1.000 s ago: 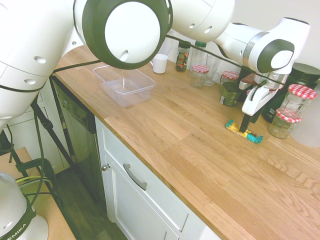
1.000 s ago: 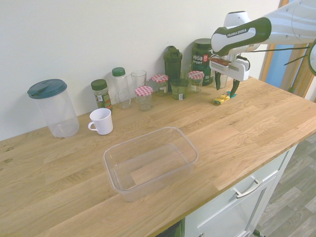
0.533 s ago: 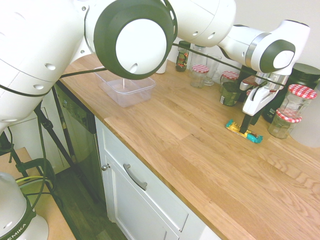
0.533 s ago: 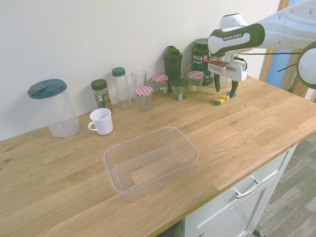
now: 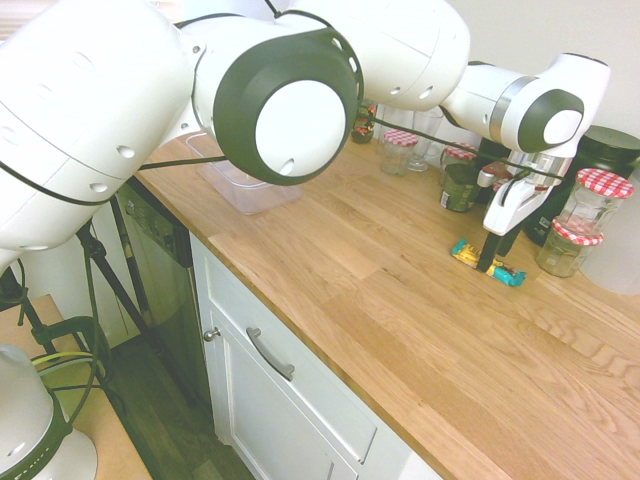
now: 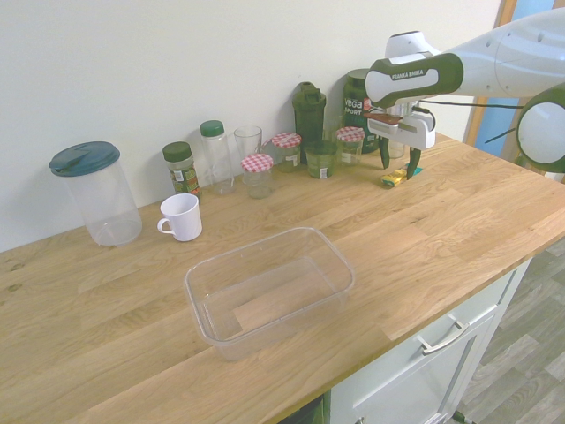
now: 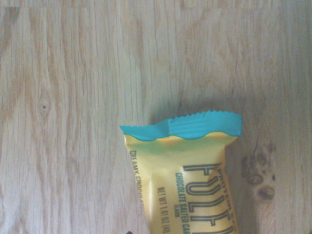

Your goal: Put the protein bar into the container

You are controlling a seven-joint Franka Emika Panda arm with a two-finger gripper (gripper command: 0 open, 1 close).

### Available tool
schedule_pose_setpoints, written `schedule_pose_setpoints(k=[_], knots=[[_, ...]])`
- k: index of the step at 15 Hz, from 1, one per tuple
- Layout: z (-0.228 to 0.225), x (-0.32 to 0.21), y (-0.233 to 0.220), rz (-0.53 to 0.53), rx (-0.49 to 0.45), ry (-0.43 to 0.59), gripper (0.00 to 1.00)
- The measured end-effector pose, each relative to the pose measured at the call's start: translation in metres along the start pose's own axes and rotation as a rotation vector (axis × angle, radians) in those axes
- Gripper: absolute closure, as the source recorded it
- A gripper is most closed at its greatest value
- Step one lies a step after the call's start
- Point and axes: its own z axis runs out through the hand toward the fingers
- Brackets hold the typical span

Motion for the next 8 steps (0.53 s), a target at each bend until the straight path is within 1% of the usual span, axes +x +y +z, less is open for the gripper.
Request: schedule_pose_setpoints(k=[7,8], knots=[[0.0016,0.0025,0.0014,-0.006,-0.007,-0.004,0.0],[0.0016,0.0026,0.0014,-0.006,-0.008,-0.004,1.0]])
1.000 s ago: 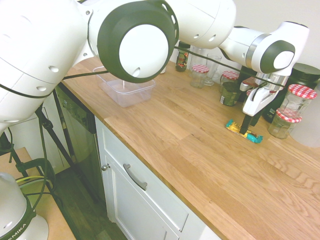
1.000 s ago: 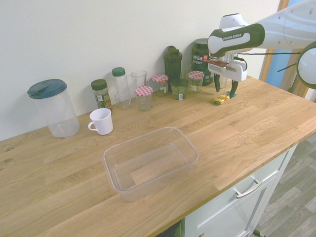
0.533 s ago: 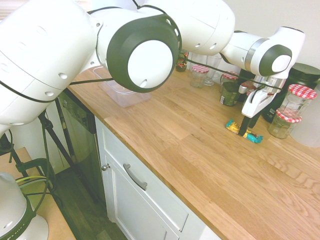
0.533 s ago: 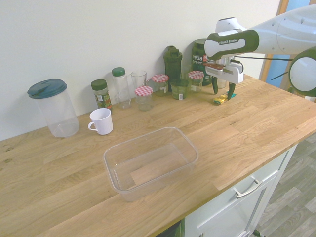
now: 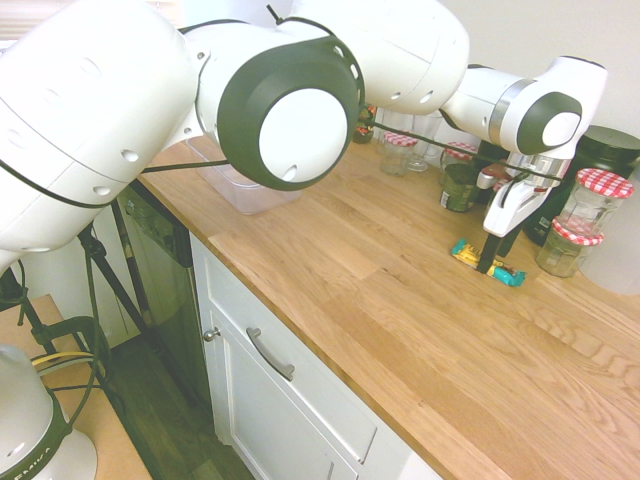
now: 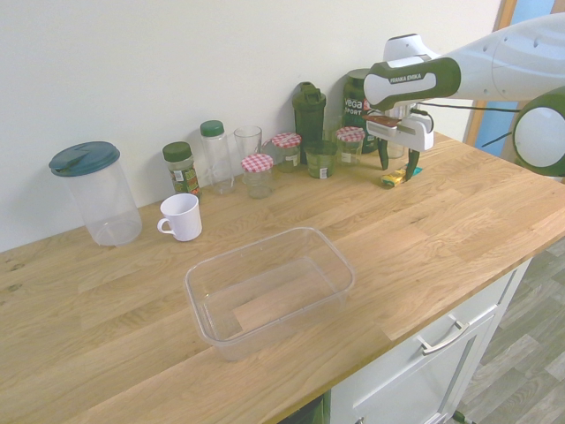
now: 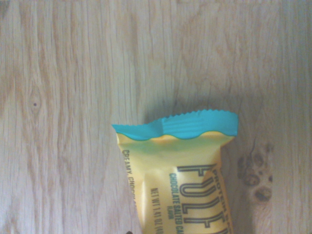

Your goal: Put the protein bar into the container

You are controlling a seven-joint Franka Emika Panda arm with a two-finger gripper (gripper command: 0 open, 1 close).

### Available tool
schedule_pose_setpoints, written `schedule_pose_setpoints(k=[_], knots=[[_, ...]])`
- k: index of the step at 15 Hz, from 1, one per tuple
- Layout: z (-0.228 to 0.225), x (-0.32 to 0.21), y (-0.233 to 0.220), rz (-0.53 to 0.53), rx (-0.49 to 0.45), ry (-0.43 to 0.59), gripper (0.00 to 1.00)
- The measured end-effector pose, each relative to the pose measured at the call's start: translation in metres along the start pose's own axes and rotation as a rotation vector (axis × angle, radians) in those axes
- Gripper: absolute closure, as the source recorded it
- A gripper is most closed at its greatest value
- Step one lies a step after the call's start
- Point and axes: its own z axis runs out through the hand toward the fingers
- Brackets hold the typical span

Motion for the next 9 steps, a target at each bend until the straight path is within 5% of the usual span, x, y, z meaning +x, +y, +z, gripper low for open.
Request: schedule_pose_setpoints(k=[9], knots=[[0.0016,-0.0011,0.0039,-0.004,-0.025,0.001,1.0]])
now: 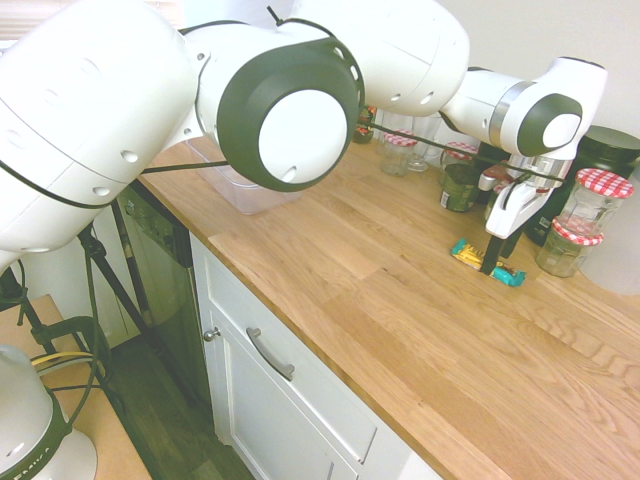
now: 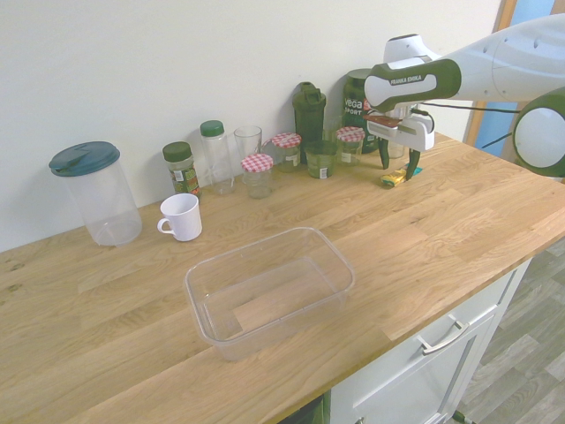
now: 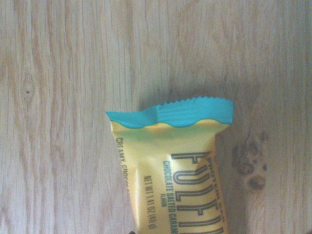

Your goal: Put the protein bar into the container

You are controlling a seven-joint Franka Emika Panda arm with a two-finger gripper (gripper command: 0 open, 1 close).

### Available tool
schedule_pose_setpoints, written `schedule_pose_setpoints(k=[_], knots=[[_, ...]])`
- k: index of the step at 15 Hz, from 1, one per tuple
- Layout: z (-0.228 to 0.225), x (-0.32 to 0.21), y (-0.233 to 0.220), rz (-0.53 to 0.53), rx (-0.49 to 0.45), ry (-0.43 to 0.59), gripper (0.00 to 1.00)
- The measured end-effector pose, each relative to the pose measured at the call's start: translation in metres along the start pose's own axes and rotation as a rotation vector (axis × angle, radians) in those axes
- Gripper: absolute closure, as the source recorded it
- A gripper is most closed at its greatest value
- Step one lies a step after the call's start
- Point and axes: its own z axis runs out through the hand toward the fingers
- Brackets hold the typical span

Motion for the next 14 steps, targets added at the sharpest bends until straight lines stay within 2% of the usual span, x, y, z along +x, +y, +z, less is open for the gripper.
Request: schedule_pose_setpoints(k=[14], knots=[[0.0016,0.0029,0.0048,-0.004,-0.039,0.022,1.0]])
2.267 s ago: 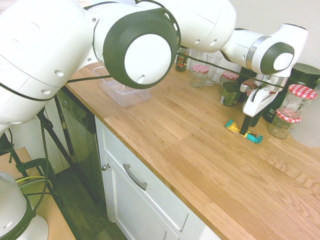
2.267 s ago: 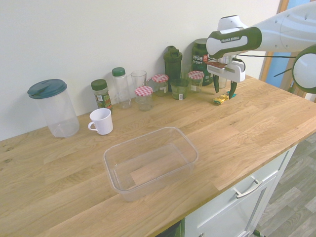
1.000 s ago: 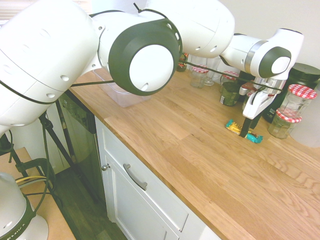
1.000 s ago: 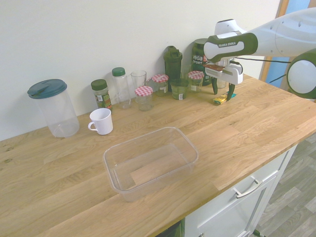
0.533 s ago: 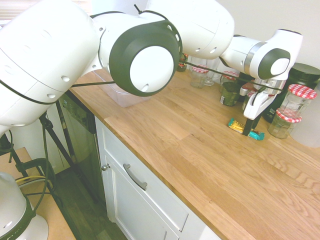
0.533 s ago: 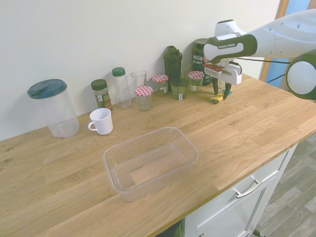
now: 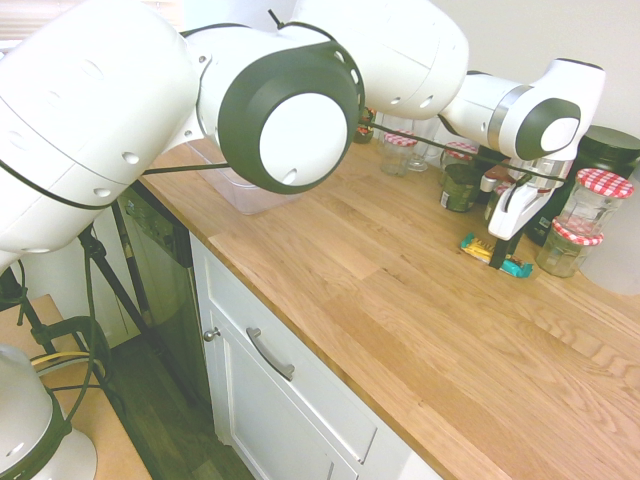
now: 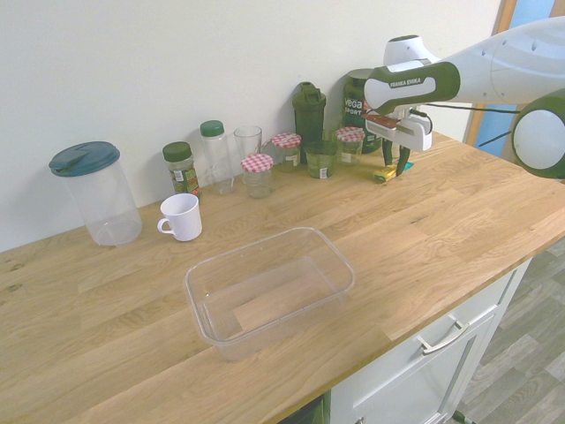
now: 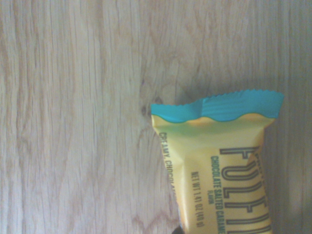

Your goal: Put the protein bar into the container

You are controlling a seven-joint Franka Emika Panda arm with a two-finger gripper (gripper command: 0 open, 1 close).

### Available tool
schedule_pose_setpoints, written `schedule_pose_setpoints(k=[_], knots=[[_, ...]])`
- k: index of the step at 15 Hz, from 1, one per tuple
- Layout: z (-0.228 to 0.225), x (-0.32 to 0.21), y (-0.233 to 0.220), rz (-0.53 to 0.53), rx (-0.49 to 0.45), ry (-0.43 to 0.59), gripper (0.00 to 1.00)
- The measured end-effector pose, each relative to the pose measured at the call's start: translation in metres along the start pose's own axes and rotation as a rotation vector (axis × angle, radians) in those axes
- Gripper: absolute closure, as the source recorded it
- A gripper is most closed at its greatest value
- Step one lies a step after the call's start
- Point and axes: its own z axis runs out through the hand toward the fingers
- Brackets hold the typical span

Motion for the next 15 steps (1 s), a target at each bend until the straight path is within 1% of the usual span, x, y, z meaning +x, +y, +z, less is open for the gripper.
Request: schedule_pose_setpoints(k=[6,10,15], knots=[[0.0,-0.003,0.002,0.004,-0.004,0.002,1.0],[0.0,-0.019,0.008,-0.002,-0.019,0.011,1.0],[-0.001,-0.034,-0.006,-0.028,-0.018,0.016,1.0]])
